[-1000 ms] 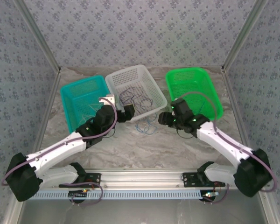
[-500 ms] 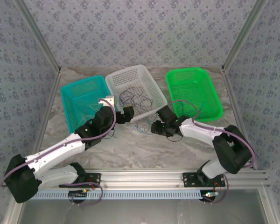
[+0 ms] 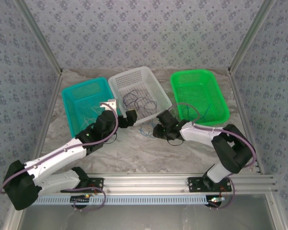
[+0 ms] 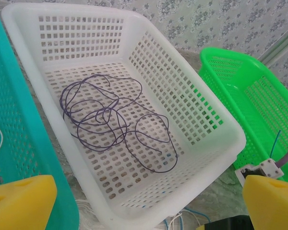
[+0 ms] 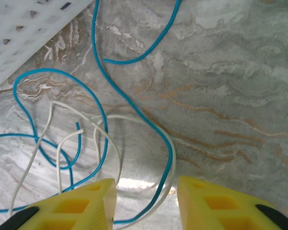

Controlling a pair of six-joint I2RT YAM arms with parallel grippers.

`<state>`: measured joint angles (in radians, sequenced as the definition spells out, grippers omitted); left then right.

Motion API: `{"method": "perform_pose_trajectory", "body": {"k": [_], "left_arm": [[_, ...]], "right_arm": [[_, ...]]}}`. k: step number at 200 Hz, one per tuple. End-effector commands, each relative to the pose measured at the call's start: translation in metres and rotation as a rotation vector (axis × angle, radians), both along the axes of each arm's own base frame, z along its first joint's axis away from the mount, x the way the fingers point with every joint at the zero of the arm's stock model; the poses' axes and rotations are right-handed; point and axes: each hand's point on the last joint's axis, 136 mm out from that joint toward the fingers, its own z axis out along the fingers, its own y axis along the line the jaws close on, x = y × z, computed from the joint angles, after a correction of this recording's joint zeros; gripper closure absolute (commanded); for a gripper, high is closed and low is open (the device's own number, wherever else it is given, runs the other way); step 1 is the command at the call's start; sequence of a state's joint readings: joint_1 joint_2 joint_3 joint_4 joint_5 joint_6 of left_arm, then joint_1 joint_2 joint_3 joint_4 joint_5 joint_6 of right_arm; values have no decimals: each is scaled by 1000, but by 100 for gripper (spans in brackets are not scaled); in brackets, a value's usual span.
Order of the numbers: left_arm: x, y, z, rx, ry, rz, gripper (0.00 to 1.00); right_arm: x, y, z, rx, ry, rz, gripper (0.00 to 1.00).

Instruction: Untangle the cables

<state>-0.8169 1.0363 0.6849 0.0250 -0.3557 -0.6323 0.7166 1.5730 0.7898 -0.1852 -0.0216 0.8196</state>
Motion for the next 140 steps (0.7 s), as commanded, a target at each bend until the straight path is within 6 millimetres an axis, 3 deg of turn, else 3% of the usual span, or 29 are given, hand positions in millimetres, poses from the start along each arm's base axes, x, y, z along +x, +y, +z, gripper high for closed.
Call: {"method": "perform_pose_trajectory", "body": {"k": [1, 33, 61, 91, 140], "left_arm": [[0, 4, 6, -21, -14, 13, 1], [-1, 8, 6, -18, -18, 24, 1], [-2, 7, 3, -20, -9, 15, 1], [-2, -2, -5, -26, 15, -16, 0], [-2, -30, -9, -25, 43, -132, 1]], "right_arm": [[8, 5, -1, -9, -13, -13, 68], [10, 1, 7, -22, -56, -12, 87], [4, -5, 32, -53, -139, 5, 100], [-9, -17, 64, -122, -223, 49, 100], [-18, -41, 130, -86, -422, 74, 100]]}}
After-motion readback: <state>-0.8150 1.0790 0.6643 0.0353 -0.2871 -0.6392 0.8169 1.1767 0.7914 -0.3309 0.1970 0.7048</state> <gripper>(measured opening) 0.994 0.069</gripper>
